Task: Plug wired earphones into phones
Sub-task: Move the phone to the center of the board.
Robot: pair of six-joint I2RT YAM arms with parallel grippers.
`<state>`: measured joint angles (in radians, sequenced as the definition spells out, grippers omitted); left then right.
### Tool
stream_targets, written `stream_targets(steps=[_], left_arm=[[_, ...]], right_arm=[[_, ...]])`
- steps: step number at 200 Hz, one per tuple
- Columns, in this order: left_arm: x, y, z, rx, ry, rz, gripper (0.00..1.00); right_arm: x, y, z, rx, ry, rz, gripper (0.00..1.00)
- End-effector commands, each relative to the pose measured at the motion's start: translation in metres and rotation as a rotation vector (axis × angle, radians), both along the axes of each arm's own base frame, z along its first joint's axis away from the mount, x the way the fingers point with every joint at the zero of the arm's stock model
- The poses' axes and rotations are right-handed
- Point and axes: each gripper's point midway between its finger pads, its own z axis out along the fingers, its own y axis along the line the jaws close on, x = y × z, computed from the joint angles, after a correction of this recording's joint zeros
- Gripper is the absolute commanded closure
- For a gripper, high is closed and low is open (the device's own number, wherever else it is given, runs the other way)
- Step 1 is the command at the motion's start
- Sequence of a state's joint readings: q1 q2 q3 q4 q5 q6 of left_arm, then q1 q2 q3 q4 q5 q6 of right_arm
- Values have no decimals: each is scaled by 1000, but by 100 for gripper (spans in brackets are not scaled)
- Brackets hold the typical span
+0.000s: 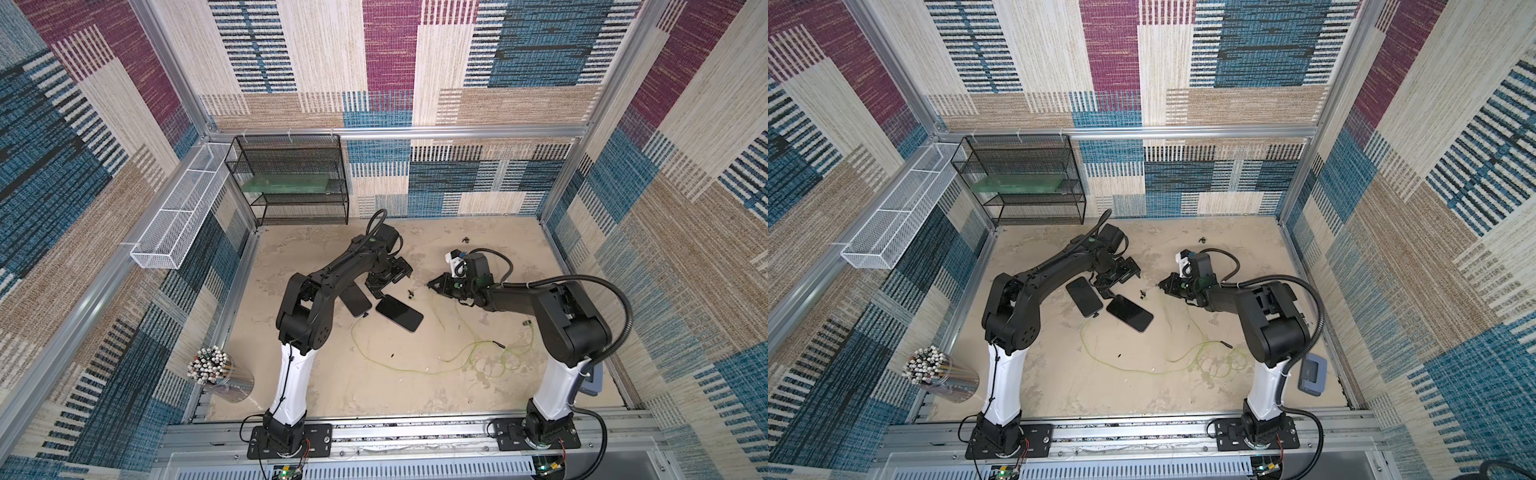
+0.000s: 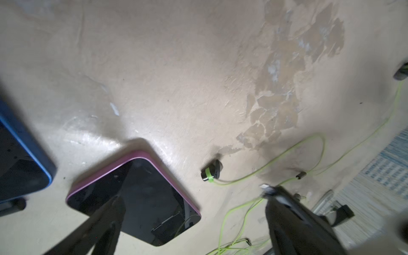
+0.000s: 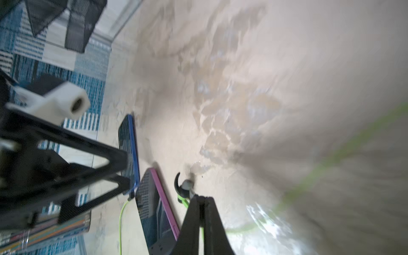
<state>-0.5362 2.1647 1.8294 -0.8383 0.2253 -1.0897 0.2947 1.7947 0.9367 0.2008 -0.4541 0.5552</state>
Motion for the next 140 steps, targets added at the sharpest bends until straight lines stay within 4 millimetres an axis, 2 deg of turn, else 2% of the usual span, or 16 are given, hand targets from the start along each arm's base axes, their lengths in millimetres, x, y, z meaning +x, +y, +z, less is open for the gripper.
stream_targets(steps=[1,21,44,62,105,140], left_arm=[[-20,9,-4,118,26,-5,0],[-41,6,-10,174,58,-21,0],[-57,17,-11,271,78,-27,0],[-57,20,-14,290,82,15,0],[-55,6,-32,262,148,76,0],[-52,1,-40,255,166,107,1]], right_arm=[[2,-37,12,-150,-20,-108,100],[-2,-47,27,-173,-44,-106,100],[-12,-50,35,-189,-56,-96,100],[-20,-49,41,-166,-71,-82,100],[-38,-38,65,-122,-122,-22,100],[-50,-31,66,-133,-130,18,100]])
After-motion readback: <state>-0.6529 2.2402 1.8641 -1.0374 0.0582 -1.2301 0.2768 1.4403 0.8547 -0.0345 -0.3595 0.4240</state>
